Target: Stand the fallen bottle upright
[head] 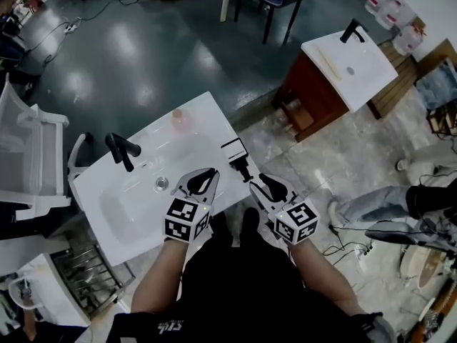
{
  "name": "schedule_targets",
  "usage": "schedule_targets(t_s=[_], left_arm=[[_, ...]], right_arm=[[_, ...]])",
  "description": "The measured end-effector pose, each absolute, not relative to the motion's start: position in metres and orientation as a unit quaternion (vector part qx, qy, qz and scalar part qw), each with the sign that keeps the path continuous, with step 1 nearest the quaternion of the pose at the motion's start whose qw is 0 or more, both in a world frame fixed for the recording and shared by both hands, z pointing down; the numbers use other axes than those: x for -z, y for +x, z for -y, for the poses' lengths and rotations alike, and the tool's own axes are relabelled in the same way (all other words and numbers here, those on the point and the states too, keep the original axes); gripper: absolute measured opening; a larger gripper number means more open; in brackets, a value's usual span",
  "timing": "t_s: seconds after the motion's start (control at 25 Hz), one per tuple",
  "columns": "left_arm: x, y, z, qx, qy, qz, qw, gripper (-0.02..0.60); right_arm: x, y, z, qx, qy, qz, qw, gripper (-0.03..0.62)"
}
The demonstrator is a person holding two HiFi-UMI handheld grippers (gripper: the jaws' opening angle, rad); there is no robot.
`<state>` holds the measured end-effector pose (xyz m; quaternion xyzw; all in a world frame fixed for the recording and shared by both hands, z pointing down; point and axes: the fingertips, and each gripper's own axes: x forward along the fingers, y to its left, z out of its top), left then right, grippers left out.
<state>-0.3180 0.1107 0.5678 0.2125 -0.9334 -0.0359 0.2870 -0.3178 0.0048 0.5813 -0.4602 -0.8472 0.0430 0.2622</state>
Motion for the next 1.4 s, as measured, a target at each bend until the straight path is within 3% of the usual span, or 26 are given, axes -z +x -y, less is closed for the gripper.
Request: schedule_targets(t_s=[0.56,1.16,1.4], left_arm=[[-0.614,-0.333,-0.122,0.045,0.249,0.916,0.310,0.037],[-0.646,-0.337,-0.115,0.030,0.255,0.904,0.343,0.037],[-0.629,-0.350,-0.117,0.032,0.258,0.914,0.311,0.037]], right_arm=[[-0.675,-0.320,-0.017,0.014,-0.396,0.859,0.324,0.235],[-0.705,-0.333,-0.021,0.040,-0.375,0.877,0.298,0.190],[-0.694,-0.331,-0.021,0.046,-0.386,0.874,0.292,0.171]])
